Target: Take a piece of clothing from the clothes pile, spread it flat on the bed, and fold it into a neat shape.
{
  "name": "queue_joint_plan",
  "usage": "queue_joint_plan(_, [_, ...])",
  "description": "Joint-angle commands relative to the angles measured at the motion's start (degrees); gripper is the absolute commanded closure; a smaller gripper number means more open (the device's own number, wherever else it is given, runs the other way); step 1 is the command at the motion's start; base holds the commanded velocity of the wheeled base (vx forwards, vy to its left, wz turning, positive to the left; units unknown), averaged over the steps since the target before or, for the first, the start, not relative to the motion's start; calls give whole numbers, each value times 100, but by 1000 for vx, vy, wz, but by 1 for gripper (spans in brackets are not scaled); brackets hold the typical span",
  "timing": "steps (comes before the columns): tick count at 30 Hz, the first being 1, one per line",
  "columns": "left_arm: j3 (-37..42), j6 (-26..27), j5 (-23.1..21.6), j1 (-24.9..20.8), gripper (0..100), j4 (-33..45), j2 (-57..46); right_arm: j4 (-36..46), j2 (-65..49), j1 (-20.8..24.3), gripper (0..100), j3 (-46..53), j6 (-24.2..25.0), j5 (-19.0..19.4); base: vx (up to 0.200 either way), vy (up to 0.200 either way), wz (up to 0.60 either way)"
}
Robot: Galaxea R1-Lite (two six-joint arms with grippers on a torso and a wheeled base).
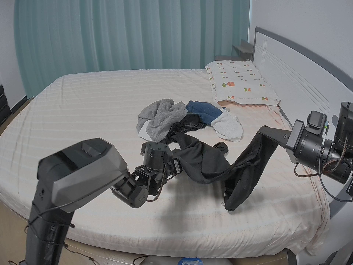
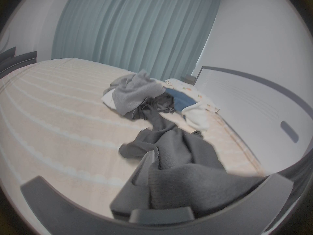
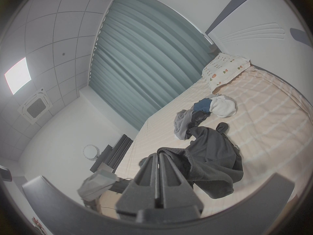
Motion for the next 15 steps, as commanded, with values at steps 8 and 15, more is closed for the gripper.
queue_joint_plan(8, [1254, -87, 381, -250, 100, 646, -3241, 50, 322, -377, 100, -1416, -43, 10, 0, 0, 0])
queue_joint_plan(15, [2335, -474, 469, -426, 100, 734, -3241, 68, 867, -333, 100, -1029, -34, -130, 0, 0, 0])
